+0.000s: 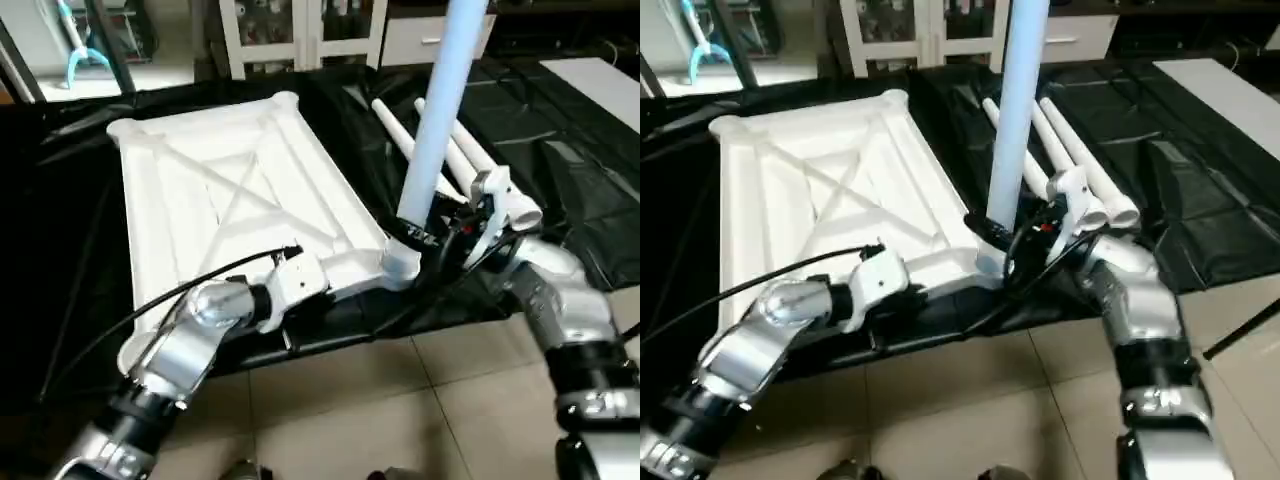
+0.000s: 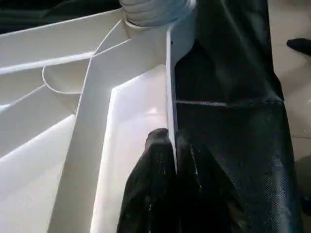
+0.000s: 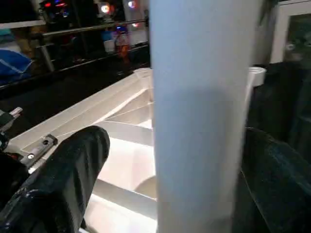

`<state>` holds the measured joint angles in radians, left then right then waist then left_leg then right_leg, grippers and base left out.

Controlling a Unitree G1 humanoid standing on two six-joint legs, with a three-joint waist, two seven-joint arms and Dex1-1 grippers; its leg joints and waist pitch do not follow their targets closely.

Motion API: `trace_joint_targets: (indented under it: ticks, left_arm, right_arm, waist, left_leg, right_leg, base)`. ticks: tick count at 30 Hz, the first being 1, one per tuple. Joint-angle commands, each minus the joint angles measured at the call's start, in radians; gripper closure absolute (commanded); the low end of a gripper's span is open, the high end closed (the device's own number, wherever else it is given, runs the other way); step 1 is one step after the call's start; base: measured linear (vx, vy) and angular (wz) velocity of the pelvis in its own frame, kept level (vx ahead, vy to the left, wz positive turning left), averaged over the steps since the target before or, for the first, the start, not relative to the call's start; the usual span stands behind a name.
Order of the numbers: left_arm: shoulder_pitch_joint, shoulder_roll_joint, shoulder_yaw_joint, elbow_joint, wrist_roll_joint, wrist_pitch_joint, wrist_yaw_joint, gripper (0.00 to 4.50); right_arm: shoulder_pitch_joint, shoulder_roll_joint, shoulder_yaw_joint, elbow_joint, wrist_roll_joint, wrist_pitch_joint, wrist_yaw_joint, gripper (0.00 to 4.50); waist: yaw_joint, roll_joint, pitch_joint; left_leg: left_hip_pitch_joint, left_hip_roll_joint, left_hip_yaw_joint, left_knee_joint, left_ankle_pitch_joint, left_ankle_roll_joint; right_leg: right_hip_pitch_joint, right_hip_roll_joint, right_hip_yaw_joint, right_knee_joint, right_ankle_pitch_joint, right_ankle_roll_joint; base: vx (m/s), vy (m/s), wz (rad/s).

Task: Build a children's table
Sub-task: Insert table leg to table base

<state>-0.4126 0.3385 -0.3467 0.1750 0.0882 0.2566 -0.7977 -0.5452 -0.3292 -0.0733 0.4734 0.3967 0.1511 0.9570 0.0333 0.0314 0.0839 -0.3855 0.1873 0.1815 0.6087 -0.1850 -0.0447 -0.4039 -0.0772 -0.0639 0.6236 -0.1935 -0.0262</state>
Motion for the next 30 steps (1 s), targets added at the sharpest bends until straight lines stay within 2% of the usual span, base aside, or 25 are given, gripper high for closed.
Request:
trace_joint_targets:
  ticks: [1, 2, 3, 4, 5, 6, 7, 8, 10, 11, 15, 17, 19, 21, 22, 24, 26, 30]
  left_arm:
    - [-0.046, 0.001, 0.017, -0.007, -0.011, -0.043, 0.01, 4.5]
    - [-0.055, 0.014, 0.006, 0.014, 0.008, -0.064, 0.011, 4.5]
    - [-0.072, 0.036, -0.006, 0.059, 0.036, -0.087, 0.009, 4.5]
    - [-0.08, 0.047, -0.009, 0.081, 0.047, -0.097, 0.008, 4.5]
    - [-0.087, 0.054, -0.01, 0.1, 0.057, -0.103, 0.007, 4.5]
    - [-0.114, 0.103, -0.01, 0.19, 0.088, -0.159, -0.003, 4.5]
    - [-0.125, 0.124, -0.009, 0.227, 0.098, -0.186, -0.008, 4.5]
    - [-0.132, 0.136, -0.009, 0.249, 0.104, -0.202, -0.01, 4.5]
    - [-0.146, 0.151, 0.004, 0.292, 0.096, -0.229, -0.014, 4.5]
    - [-0.159, 0.17, 0.02, 0.324, 0.08, -0.257, -0.033, 4.5]
    - [-0.203, 0.216, 0.026, 0.419, 0.08, -0.322, -0.056, 4.5]
    - [-0.22, 0.234, 0.024, 0.455, 0.085, -0.345, -0.059, 4.5]
    - [-0.238, 0.247, 0.027, 0.505, 0.069, -0.384, -0.088, 4.5]
    - [-0.242, 0.246, 0.034, 0.522, 0.051, -0.387, -0.117, 4.5]
    - [-0.25, 0.239, 0.053, 0.545, 0.025, -0.391, -0.143, 4.04]
    - [-0.256, 0.233, 0.066, 0.559, 0.009, -0.395, -0.154, 3.93]
    - [-0.275, 0.226, 0.089, 0.585, -0.019, -0.425, -0.159, 3.79]
    - [-0.304, 0.232, 0.121, 0.589, -0.072, -0.456, -0.19, 3.44]
  right_arm:
    - [0.007, 0.002, -0.015, -0.015, -0.002, -0.015, -0.013, 0.06]
    - [0.012, 0.004, -0.015, -0.015, -0.004, -0.015, -0.019, 0.06]
    - [0.022, 0.007, -0.014, -0.028, -0.005, -0.012, -0.026, 0.06]
    - [0.027, 0.008, -0.014, -0.036, -0.004, -0.009, -0.03, 0.06]
    - [0.034, 0.01, -0.015, -0.05, -0.005, -0.003, -0.037, 0.06]
    - [0.056, 0.012, -0.012, -0.081, -0.003, 0.006, -0.042, 0.06]
    - [0.065, 0.012, -0.01, -0.09, -0.002, 0.007, -0.043, 0.06]
    - [0.074, 0.012, -0.008, -0.098, -0.001, 0.009, -0.043, 0.06]
    - [0.084, 0.01, -0.007, -0.105, 0.002, 0.011, -0.043, 0.06]
    - [0.095, 0.009, -0.007, -0.115, 0.005, 0.012, -0.041, 0.06]
    - [0.123, 0.008, -0.001, -0.144, 0.012, 0.017, -0.04, 0.06]
    - [0.13, 0.008, 0.0, -0.154, 0.013, 0.02, -0.043, 0.06]
    - [0.139, 0.011, -0.002, -0.176, 0.016, 0.03, -0.051, 0.06]
    - [0.14, 0.012, -0.003, -0.182, 0.018, 0.032, -0.054, 0.06]
    - [0.139, 0.013, -0.007, -0.185, 0.021, 0.033, -0.058, 0.0]
    - [0.139, 0.014, -0.009, -0.188, 0.023, 0.033, -0.061, 0.0]
    - [0.14, 0.016, -0.019, -0.193, 0.027, 0.033, -0.071, 0.0]
    - [0.151, 0.022, -0.035, -0.208, 0.035, 0.045, -0.098, 0.0]
  waist:
    - [-0.001, -0.001, -0.091]
    - [-0.002, -0.001, -0.091]
    - [0.0, 0.006, -0.092]
    - [0.0, 0.008, -0.093]
    - [0.0, 0.005, -0.094]
    - [0.001, 0.011, -0.094]
    - [0.0, 0.011, -0.096]
    - [-0.002, 0.016, -0.095]
    - [-0.008, 0.014, -0.095]
    - [-0.009, 0.019, -0.094]
    - [-0.014, 0.027, -0.095]
    - [-0.019, 0.026, -0.095]
    - [-0.024, 0.028, -0.094]
    - [-0.025, 0.023, -0.094]
    - [-0.024, 0.026, -0.094]
    - [-0.023, 0.026, -0.095]
    - [-0.021, 0.02, -0.096]
    - [-0.014, 0.023, -0.093]
  left_leg:
    - [0.018, 0.039, -0.012, -0.063, -0.15, 0.062]
    - [0.019, 0.039, -0.011, -0.063, -0.152, 0.061]
    - [0.017, 0.037, -0.014, -0.062, -0.147, 0.061]
    - [0.019, 0.037, -0.013, -0.061, -0.148, 0.059]
    - [0.019, 0.037, -0.013, -0.062, -0.145, 0.06]
    - [0.018, 0.037, -0.015, -0.062, -0.144, 0.058]
    - [0.017, 0.033, -0.015, -0.061, -0.148, 0.059]
    - [0.013, 0.033, -0.019, -0.064, -0.15, 0.054]
    - [0.014, 0.032, -0.019, -0.064, -0.165, 0.047]
    - [0.014, 0.032, -0.02, -0.065, -0.169, 0.045]
    - [0.017, 0.033, -0.02, -0.065, -0.174, 0.044]
    - [0.016, 0.032, -0.02, -0.065, -0.181, 0.044]
    - [0.016, 0.032, -0.02, -0.066, -0.192, 0.04]
    - [0.018, 0.035, -0.019, -0.067, -0.189, 0.041]
    - [0.019, 0.035, -0.019, -0.066, -0.186, 0.04]
    - [0.02, 0.036, -0.018, -0.065, -0.172, 0.045]
    - [0.019, 0.035, -0.016, -0.064, -0.166, 0.051]
    - [0.022, 0.038, -0.015, -0.066, -0.178, 0.045]
  right_leg:
    - [0.056, -0.06, 0.045, -0.074, -0.115, -0.254]
    - [0.055, -0.06, 0.045, -0.074, -0.119, -0.252]
    - [0.056, -0.06, 0.044, -0.075, -0.121, -0.243]
    - [0.055, -0.059, 0.044, -0.076, -0.116, -0.241]
    - [0.056, -0.058, 0.044, -0.074, -0.101, -0.239]
    - [0.056, -0.058, 0.044, -0.071, -0.092, -0.24]
    - [0.058, -0.058, 0.043, -0.073, -0.087, -0.231]
    - [0.062, -0.057, 0.04, -0.07, -0.086, -0.227]
    - [0.061, -0.056, 0.04, -0.073, -0.097, -0.228]
    - [0.06, -0.057, 0.04, -0.073, -0.102, -0.231]
    - [0.058, -0.056, 0.04, -0.069, -0.068, -0.25]
    - [0.06, -0.056, 0.04, -0.068, -0.062, -0.256]
    - [0.06, -0.057, 0.04, -0.069, -0.072, -0.258]
    - [0.059, -0.058, 0.041, -0.07, -0.066, -0.262]
    - [0.058, -0.059, 0.041, -0.068, -0.064, -0.267]
    - [0.057, -0.059, 0.042, -0.065, -0.042, -0.277]
    - [0.059, -0.06, 0.042, -0.065, -0.036, -0.28]
    - [0.056, -0.062, 0.044, -0.067, -0.07, -0.277]
  base:
    - [0.0, 0.0, 0.0]
    - [0.0, 0.0, 0.0]
    - [0.0, 0.0, 0.0]
    - [0.0, 0.0, 0.0]
    - [0.0, 0.0, 0.0]
    - [0.0, 0.0, 0.0]
    - [0.0, 0.0, 0.0]
    - [0.0, 0.0, 0.0]
    - [0.0, 0.0, 0.0]
    - [0.0, 0.0, 0.0]
    - [0.0, 0.0, 0.0]
    - [0.0, 0.0, 0.0]
    - [0.0, 0.0, 0.0]
    - [0.0, 0.0, 0.0]
    - [0.0, 0.0, 0.0]
    - [0.0, 0.0, 0.0]
    - [0.0, 0.0, 0.0]
    - [0.0, 0.0, 0.0]
